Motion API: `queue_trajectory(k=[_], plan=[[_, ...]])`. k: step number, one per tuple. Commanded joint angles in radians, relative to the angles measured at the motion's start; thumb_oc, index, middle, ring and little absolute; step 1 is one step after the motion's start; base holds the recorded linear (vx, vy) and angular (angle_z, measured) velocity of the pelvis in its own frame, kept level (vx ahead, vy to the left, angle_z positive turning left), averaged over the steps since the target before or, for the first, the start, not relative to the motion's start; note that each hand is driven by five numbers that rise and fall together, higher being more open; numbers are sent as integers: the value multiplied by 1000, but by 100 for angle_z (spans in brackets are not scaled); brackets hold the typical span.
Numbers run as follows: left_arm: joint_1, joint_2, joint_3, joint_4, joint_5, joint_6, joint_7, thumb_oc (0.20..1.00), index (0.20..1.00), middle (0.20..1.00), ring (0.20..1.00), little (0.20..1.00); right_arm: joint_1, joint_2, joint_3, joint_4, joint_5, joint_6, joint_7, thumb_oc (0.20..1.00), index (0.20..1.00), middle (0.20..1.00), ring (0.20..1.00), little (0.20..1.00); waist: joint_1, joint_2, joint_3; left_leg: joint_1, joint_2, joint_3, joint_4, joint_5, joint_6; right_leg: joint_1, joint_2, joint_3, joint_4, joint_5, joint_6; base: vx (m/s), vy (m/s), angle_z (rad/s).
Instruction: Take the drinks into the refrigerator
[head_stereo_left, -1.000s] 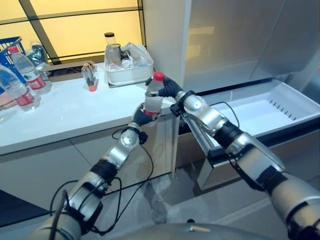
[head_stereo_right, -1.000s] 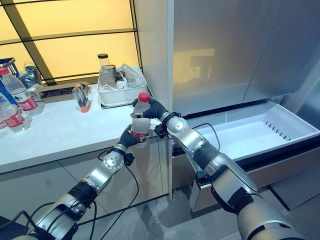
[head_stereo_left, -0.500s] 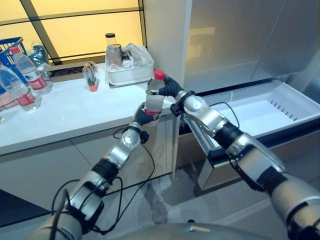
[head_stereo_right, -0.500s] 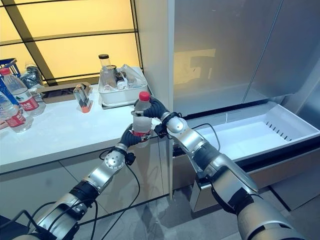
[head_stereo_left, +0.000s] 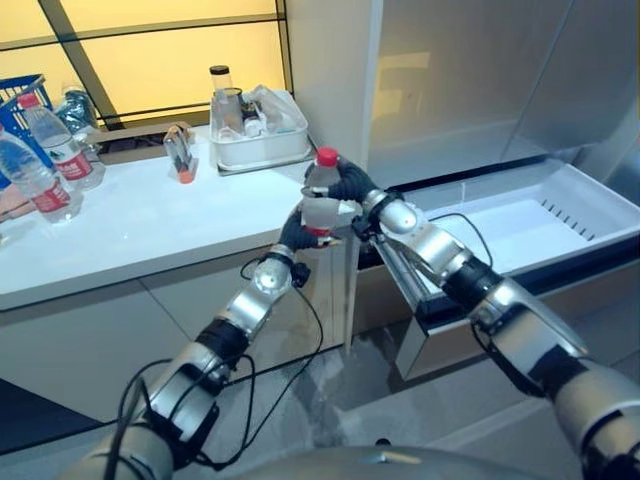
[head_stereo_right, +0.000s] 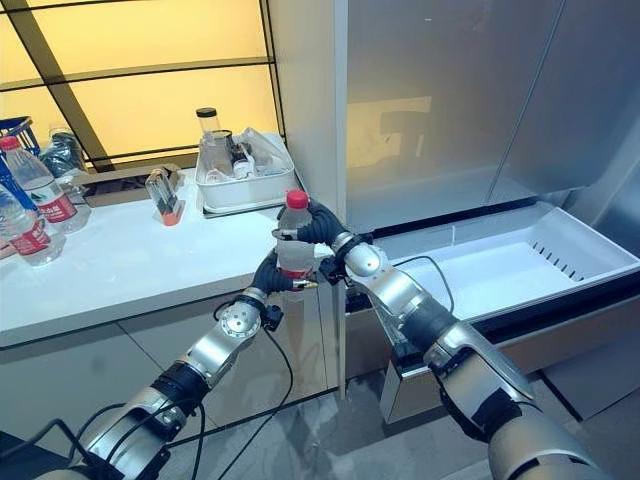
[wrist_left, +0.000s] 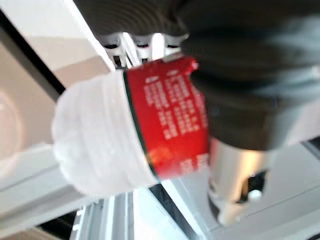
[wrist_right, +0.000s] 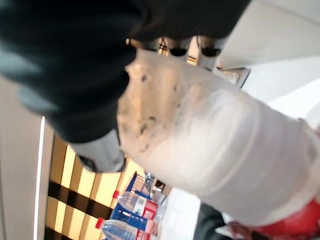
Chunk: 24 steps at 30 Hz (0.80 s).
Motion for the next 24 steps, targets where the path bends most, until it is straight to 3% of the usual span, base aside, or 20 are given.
queue_trajectory(k=[1,11,13,24], plan=[[-90,-19,-13,-31,-50,-82,-29,1000,1000,1000,1000,1000,-96,8,-116,-89,58,-127,-11,200,200,200,200,200,29,-26,1,-56,-64,11,11,-14,78,84,-17,-1,38,-133,56,0,0,0],[160,31,66,-165,-142,-93,-124,1000,1000,1000,1000,1000,-24,-201,-245,-171,69,-153,-23,200,200,200,200,200,40,-38,25,-80,-65,25,15,-11,81,56,-13,12,28,-119,62,-7,-7,-4],[231,62,100,-238,-167,-101,-155,1000,1000,1000,1000,1000,35,-265,-318,-215,81,-172,-31,200,200,200,200,200,38,-41,33,-97,-69,27,20,-1,82,40,-15,14,32,-109,63,-21,-5,0],[460,153,178,-455,-223,-118,-292,1000,1000,1000,1000,1000,300,-381,-594,-243,71,-217,-61,200,200,200,200,200,42,-39,49,-115,-76,23,25,-7,87,30,-18,13,27,-113,66,8,0,-1]])
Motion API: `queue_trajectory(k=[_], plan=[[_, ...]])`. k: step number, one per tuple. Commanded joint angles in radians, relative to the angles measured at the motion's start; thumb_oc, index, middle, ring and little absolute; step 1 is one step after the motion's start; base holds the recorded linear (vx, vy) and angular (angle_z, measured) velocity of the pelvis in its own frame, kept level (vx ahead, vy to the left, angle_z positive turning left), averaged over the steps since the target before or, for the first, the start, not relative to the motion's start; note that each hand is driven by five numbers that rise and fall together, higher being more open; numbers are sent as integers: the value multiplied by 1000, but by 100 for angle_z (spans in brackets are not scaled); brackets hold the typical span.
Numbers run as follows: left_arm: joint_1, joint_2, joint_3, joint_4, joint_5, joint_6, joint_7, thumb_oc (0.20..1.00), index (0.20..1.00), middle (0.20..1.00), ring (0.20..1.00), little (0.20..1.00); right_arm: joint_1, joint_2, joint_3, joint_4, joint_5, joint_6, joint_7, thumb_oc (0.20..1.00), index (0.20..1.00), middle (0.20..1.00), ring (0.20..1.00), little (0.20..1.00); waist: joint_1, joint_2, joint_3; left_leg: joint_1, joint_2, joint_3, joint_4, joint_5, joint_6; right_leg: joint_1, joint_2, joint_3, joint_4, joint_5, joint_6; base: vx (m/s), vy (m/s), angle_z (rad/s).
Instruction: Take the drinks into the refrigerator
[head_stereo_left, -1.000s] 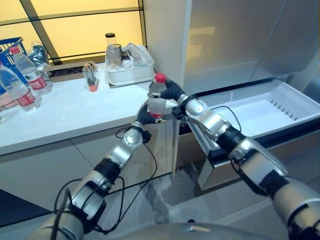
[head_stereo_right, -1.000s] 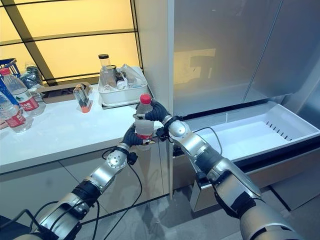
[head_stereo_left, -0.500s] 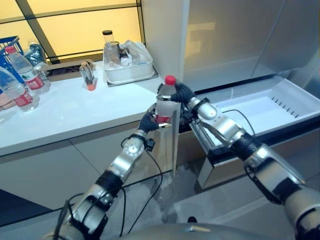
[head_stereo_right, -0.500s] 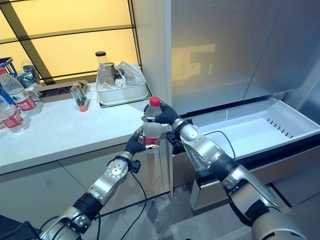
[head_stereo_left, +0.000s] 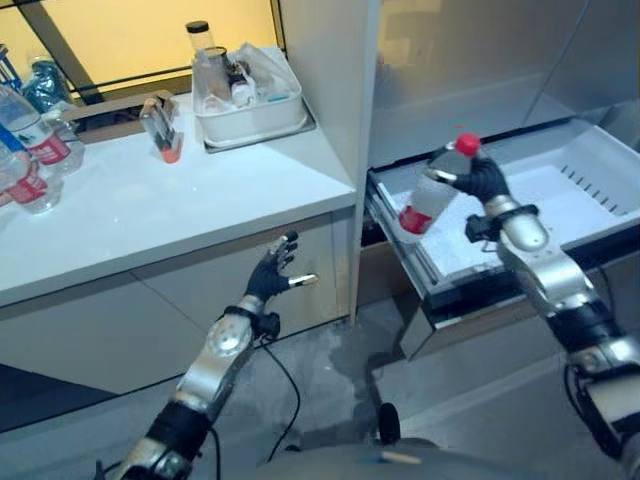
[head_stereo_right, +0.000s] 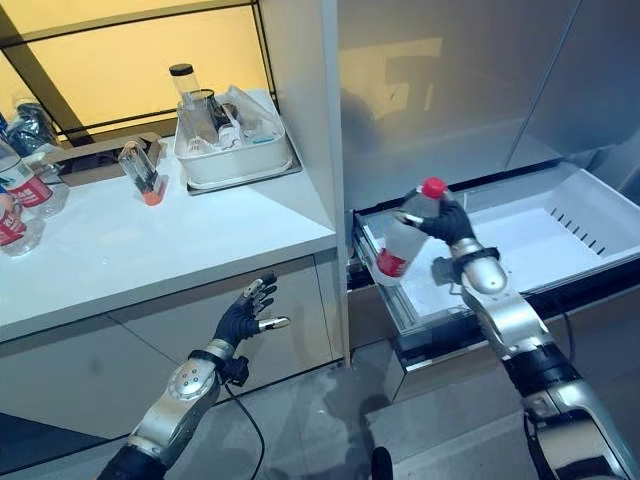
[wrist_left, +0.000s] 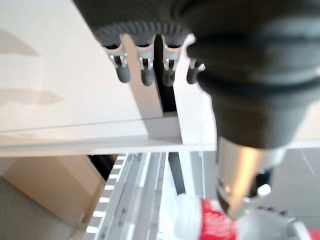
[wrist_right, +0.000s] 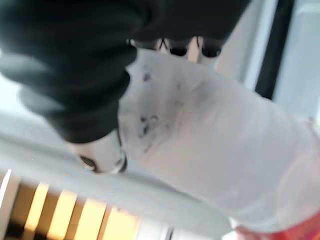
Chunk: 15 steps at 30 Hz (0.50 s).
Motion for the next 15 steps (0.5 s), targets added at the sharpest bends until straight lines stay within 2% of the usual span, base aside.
queue_trajectory(k=[1,4,5,9,10,15], plan=[[9,73,-9,-73,-40,-76,-47,1000,1000,1000,1000,1000,-102,-27,-119,-32,39,-138,-41,200,200,200,200,200,14,-67,-46,-59,-74,-1,24,0,77,97,-22,-12,27,-114,60,0,0,0],[32,99,-7,-104,-55,-77,-72,1000,1000,1000,1000,1000,-84,-48,-135,26,31,-133,-42,200,200,200,200,200,15,-68,-44,-61,-75,-3,23,0,76,96,-22,-14,25,-116,61,0,0,0],[45,121,-11,-111,-58,-77,-85,1000,1000,1000,1000,1000,-80,-70,-139,109,12,-124,-48,200,200,200,200,200,18,-67,-41,-63,-75,-6,22,2,75,96,-24,-17,26,-117,63,0,0,0],[66,142,-23,-112,-60,-77,-101,1000,1000,1000,1000,1000,-89,-90,-125,239,10,-115,-46,200,200,200,200,200,21,-67,-35,-66,-76,-9,21,4,73,93,-24,-21,26,-117,64,0,0,0],[73,155,-36,-105,-56,-76,-110,1000,1000,1000,1000,1000,-109,-97,-98,346,-2,-96,-44,200,200,200,200,200,25,-66,-27,-68,-77,-12,20,6,72,94,-24,-24,27,-116,64,38,-1,1],[77,173,-54,-121,-64,-72,-122,1000,1000,1000,1000,1000,-147,-90,-41,540,-61,-59,-36,200,200,200,200,200,30,-59,-1,-77,-77,-21,18,5,72,84,-24,-28,31,-123,65,-13,-1,4]])
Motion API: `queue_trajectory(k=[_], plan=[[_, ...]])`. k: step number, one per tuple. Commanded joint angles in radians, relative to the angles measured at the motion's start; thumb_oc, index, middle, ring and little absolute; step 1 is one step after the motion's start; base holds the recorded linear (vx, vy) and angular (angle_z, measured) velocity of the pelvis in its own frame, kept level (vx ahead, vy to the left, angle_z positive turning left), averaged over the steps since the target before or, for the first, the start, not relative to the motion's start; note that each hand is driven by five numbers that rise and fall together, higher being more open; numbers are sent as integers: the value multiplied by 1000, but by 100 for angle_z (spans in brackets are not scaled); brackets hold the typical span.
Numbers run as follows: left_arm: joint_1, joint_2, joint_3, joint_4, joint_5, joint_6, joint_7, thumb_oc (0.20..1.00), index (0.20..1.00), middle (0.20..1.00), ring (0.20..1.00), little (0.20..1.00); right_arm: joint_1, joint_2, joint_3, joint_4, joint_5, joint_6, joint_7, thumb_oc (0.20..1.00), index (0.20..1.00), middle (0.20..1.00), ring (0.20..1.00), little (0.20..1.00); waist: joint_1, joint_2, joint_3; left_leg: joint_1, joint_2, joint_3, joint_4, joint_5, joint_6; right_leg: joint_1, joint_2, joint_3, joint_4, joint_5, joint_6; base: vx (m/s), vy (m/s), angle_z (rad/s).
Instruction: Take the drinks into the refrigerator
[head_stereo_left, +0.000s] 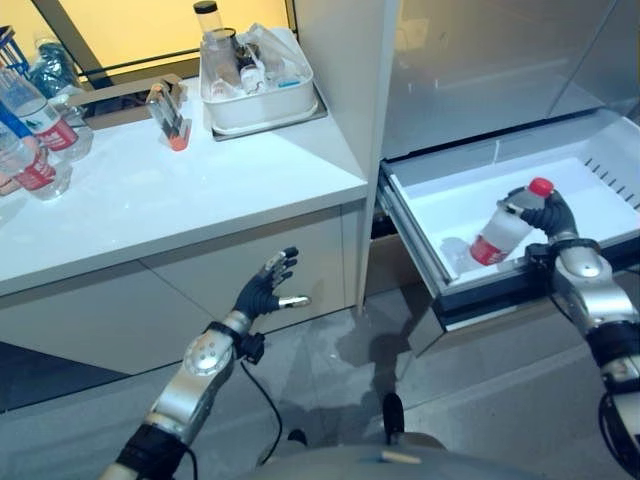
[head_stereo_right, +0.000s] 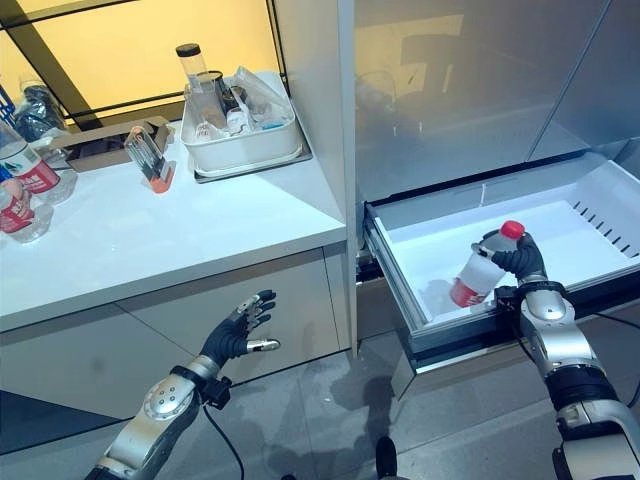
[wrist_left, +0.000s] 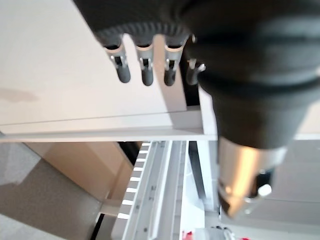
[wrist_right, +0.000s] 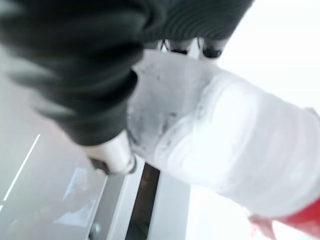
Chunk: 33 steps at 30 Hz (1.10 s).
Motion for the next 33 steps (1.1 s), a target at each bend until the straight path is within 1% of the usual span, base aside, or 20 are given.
queue_trajectory(k=[1,2,6,7,9,12,13,14,16,17,18,19,20,21,22,23,24,28,30,33], plan=[[-12,63,-39,-70,-46,-59,-12,1000,1000,1000,1000,1000,-129,-28,19,70,-46,-37,-11,200,200,200,200,200,4,-63,-20,-59,-72,-14,19,4,74,91,-14,-19,37,-117,57,-75,-6,9],[-29,76,-47,-95,-36,-66,-10,1000,1000,1000,1000,1000,-149,-21,49,142,-107,-25,-22,200,200,200,200,200,9,-60,-2,-76,-73,-19,20,9,74,75,-16,-22,41,-114,58,-88,-8,12],[-67,87,-51,-134,-29,-82,4,1000,1000,1000,1000,1000,-162,24,87,226,-214,-13,-50,200,200,200,200,200,15,-53,35,-115,-76,-29,26,23,75,39,-18,-30,49,-104,57,-83,-12,7],[-68,88,-50,-135,-29,-81,5,1000,1000,1000,1000,1000,-164,25,88,228,-215,-13,-50,200,200,200,200,200,14,-54,35,-116,-76,-30,27,23,75,37,-18,-30,49,-104,57,-101,-6,10],[-92,98,-64,-154,-12,-94,12,1000,1000,1000,1000,1000,-185,67,178,320,-356,6,-37,200,200,200,200,200,26,-46,68,-150,-80,-37,31,35,77,6,-19,-33,52,-94,57,-119,-2,4],[-104,91,-66,-153,-7,-99,25,1000,1000,1000,1000,1000,-210,116,257,367,-456,14,-22,200,200,200,200,200,37,-41,92,-177,-81,-43,35,46,77,-18,-19,-36,57,-88,56,-65,-8,7],[-104,90,-66,-153,-6,-99,25,1000,1000,1000,1000,1000,-213,117,259,370,-456,13,-23,200,200,200,200,200,35,-41,92,-178,-81,-43,35,46,77,-19,-19,-36,57,-88,56,-76,3,15],[-110,83,-75,-150,-2,-104,31,1000,1000,1000,1000,1000,-216,160,313,419,-533,19,-18,200,200,200,200,200,45,-35,113,-197,-84,-49,36,54,78,-37,-22,-37,62,-83,56,-74,6,10],[-121,78,-82,-149,6,-107,43,1000,1000,1000,1000,1000,-253,201,366,477,-584,28,-7,200,200,200,200,200,52,-29,135,-219,-88,-57,42,61,79,-57,-25,-42,72,-82,55,-85,11,8],[-121,78,-82,-149,6,-108,43,1000,1000,1000,1000,1000,-254,201,367,477,-584,27,-8,200,200,200,200,200,52,-29,134,-220,-88,-57,43,61,79,-57,-25,-42,72,-82,55,-67,14,3],[-128,73,-89,-147,9,-110,48,1000,1000,1000,1000,1000,-267,231,427,508,-669,31,17,200,200,200,200,200,62,-25,147,-231,-91,-63,44,65,80,-69,-28,-46,79,-81,55,-51,13,2],[-131,68,-93,-146,14,-114,52,1000,1000,1000,1000,1000,-280,249,456,521,-705,35,22,200,200,200,200,200,65,-21,157,-238,-92,-65,44,67,81,-75,-30,-46,83,-81,54,-51,13,8],[-131,67,-91,-145,14,-114,52,1000,1000,1000,1000,1000,-283,251,458,524,-705,34,21,200,200,200,200,200,63,-21,157,-239,-92,-65,45,67,81,-76,-30,-47,84,-81,54,-44,10,10],[-133,61,-93,-146,20,-116,59,1000,1000,1000,1000,1000,-284,277,479,535,-733,39,37,200,200,200,200,200,68,-17,168,-245,-92,-68,45,71,81,-83,-32,-50,88,-81,53,-33,8,14],[-137,56,-95,-145,26,-117,65,1000,1000,1000,1000,1000,-288,292,478,546,-733,42,27,200,200,200,200,200,69,-15,173,-249,-94,-72,44,72,82,-86,-32,-52,90,-82,53,-87,20,12],[-153,38,-103,-137,33,-118,82,1000,1000,1000,1000,1000,-304,344,497,569,-757,52,29,200,200,200,200,200,77,-7,193,-259,-98,-78,43,77,83,-97,-36,-55,98,-81,52,-80,22,18],[-160,33,-104,-137,39,-118,90,1000,1000,1000,1000,1000,-305,361,502,573,-769,57,18,200,200,200,200,200,78,-5,200,-265,-100,-79,43,79,83,-101,-38,-56,101,-81,51,-91,22,13],[-191,10,-108,-150,52,-114,118,1000,1000,1000,1000,1000,-313,458,600,587,-941,87,41,200,200,200,200,200,89,11,227,-285,-105,-91,35,91,83,-126,-43,-65,109,-79,51,-45,13,8],[-194,9,-104,-153,57,-114,123,1000,1000,1000,1000,1000,-317,474,618,582,-971,93,42,200,200,200,200,200,87,12,233,-287,-106,-94,32,93,83,-130,-44,-67,109,-78,51,-30,-4,7],[-205,-15,-95,-147,63,-115,133,1000,1000,1000,1000,1000,-310,512,666,551,-1049,87,79,200,200,200,200,200,86,17,246,-295,-111,-106,23,100,83,-137,-50,-74,110,-79,51,-37,8,2]])
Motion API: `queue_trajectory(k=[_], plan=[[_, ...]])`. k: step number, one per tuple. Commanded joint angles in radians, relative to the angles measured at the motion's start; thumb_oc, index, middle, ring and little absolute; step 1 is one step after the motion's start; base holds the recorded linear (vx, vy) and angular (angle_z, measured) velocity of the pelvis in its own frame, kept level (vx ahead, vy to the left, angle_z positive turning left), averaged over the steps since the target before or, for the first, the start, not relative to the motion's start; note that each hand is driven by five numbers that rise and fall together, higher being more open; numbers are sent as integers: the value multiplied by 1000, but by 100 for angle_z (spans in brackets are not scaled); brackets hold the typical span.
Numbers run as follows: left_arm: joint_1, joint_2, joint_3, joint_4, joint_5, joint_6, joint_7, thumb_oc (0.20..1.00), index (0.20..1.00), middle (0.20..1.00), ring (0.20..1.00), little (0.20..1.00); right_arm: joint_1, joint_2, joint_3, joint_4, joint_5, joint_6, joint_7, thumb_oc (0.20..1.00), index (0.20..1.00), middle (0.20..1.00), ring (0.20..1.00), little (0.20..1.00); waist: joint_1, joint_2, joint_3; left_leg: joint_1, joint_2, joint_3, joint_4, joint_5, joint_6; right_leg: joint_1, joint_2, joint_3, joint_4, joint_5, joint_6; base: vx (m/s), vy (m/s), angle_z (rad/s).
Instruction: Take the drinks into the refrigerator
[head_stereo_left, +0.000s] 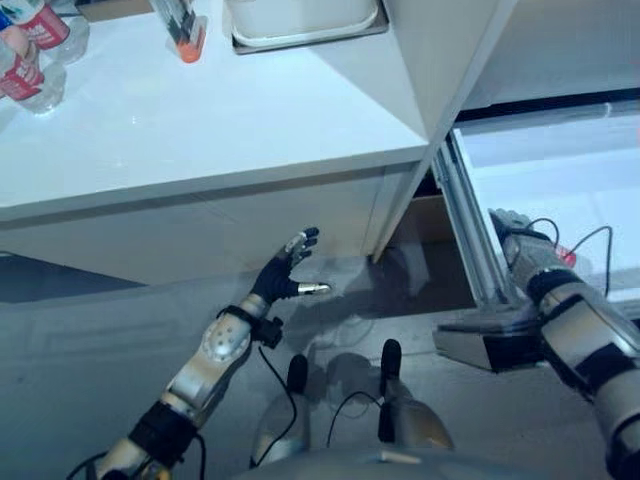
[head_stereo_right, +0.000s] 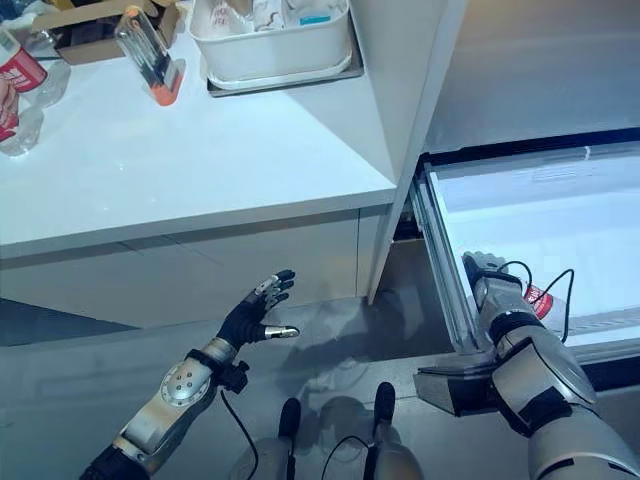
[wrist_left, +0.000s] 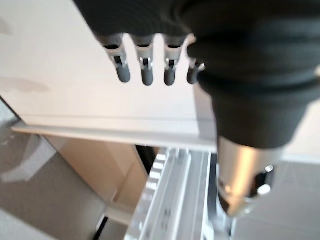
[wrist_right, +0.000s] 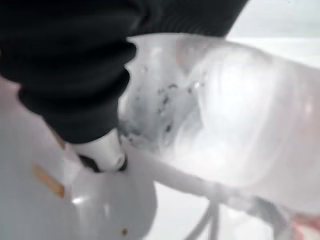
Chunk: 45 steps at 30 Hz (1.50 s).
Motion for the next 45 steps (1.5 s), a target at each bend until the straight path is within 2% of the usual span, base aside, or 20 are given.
queue_trajectory(k=[1,2,3,4,5,7,9,12,15,17,24,25,26,27,34,35,40,43,45], plan=[[-93,-16,19,-92,43,-66,15,1000,1000,1000,1000,1000,83,308,101,-24,-84,-58,81,200,200,200,200,200,23,33,117,-94,-102,-5,-10,75,91,-1,-28,16,106,-95,59,-28,10,3],[-94,-20,24,-92,45,-65,16,1000,1000,1000,1000,1000,88,309,104,-38,-89,-60,83,269,269,269,269,269,21,32,119,-94,-103,-6,-11,76,92,-1,-30,13,107,-95,60,-31,10,2],[-96,-22,26,-94,45,-66,18,1000,1000,1000,1000,1000,88,309,108,-50,-96,-60,84,435,435,435,435,435,19,33,122,-94,-103,-5,-11,76,92,-1,-32,13,108,-96,60,0,0,0],[-96,-22,26,-94,45,-66,18,1000,1000,1000,1000,1000,88,309,108,-51,-96,-59,84,533,533,533,533,533,18,33,122,-94,-103,-6,-11,76,92,0,-32,13,108,-96,60,0,0,0],[-95,-23,30,-99,46,-66,19,1000,1000,1000,1000,1000,88,308,114,-62,-104,-61,85,1000,1000,1000,1000,1000,18,32,123,-94,-104,-7,-11,75,92,0,-33,13,108,-96,61,-34,15,1],[-95,-21,40,-98,52,-65,25,1000,1000,1000,1000,1000,77,301,107,-152,-77,-68,84,1000,1000,1000,1000,1000,10,30,128,-94,-105,-7,-14,75,91,0,-37,14,107,-95,62,-50,21,1],[-95,-21,44,-95,64,-62,32,1000,1000,1000,1000,1000,81,293,51,-225,44,-67,59,1000,1000,1000,1000,1000,2,25,129,-95,-104,-6,-15,77,91,-1,-38,15,106,-93,62,-18,7,1],[-89,-17,60,-78,84,-59,52,1000,1000,1000,1000,1000,140,235,-124,-409,366,-107,-13,1000,1000,1000,1000,1000,-21,8,129,-89,-103,0,-15,75,93,-1,-38,19,107,-91,65,0,0,0],[-87,-7,52,-43,92,-67,56,1000,1000,1000,1000,1000,230,177,-270,-515,559,-157,-88,1000,1000,1000,1000,1000,-34,-3,126,-82,-105,3,-14,71,96,5,-40,22,109,-93,67,-3,9,3],[-89,5,44,-33,84,-72,52,1000,1000,1000,1000,1000,256,152,-333,-547,611,-181,-117,1000,1000,1000,1000,1000,-37,-6,119,-78,-104,4,-14,67,98,8,-42,25,109,-95,69,4,8,4],[-103,93,32,-49,149,-95,24,1000,1000,1000,1000,1000,341,48,-503,-700,703,-245,-155,1000,1000,1000,1000,1000,-55,-22,92,-61,-103,18,-14,53,101,16,-37,37,104,-96,72,4,1,-1],[-97,111,40,-53,142,-98,11,1000,1000,1000,1000,1000,377,19,-559,-776,721,-264,-155,1000,1000,1000,1000,1000,-67,-30,82,-55,-101,24,-14,49,102,19,-34,42,103,-97,72,0,0,0],[-97,111,38,-54,141,-98,11,1000,1000,1000,1000,1000,383,18,-563,-783,721,-260,-155,1000,1000,1000,1000,1000,-65,-30,82,-55,-101,25,-14,49,102,19,-34,43,103,-98,72,36,3,-3],[-92,123,36,-52,137,-100,-6,1000,1000,1000,1000,1000,423,-4,-618,-841,747,-284,-152,1000,1000,1000,1000,1000,-77,-37,71,-47,-99,31,-14,43,103,22,-32,49,101,-98,73,31,3,-5],[-79,160,46,-69,136,-103,-58,1000,1000,1000,1000,1000,553,-106,-814,-1036,781,-318,-149,1000,1000,1000,1000,1000,-118,-59,24,-19,-95,61,-10,22,106,33,-22,81,97,-102,76,41,11,-9],[-79,160,44,-70,136,-103,-59,1000,1000,1000,1000,1000,558,-106,-819,-1039,781,-318,-148,1000,1000,1000,1000,1000,-115,-58,23,-18,-95,62,-10,21,106,34,-22,82,97,-102,77,29,14,-17],[-80,197,55,-104,106,-102,-113,1000,1000,1000,1000,1000,632,-182,-961,-1018,818,-326,-159,1000,1000,1000,1000,1000,-153,-66,-11,1,-89,93,-9,7,104,41,-13,116,82,-97,81,24,14,-19],[-84,197,46,-95,97,-102,-125,1000,1000,1000,1000,1000,651,-202,-1000,-955,856,-333,-153,1000,1000,1000,1000,1000,-158,-68,-22,8,-87,104,-8,2,104,40,-9,128,83,-98,83,25,15,-21],[-76,199,54,-88,97,-101,-140,1000,1000,1000,1000,1000,701,-225,-1059,-892,874,-326,-149,1000,1000,1000,1000,1000,-176,-71,-33,16,-86,115,-8,-4,105,44,-5,144,82,-97,85,24,18,-14]])
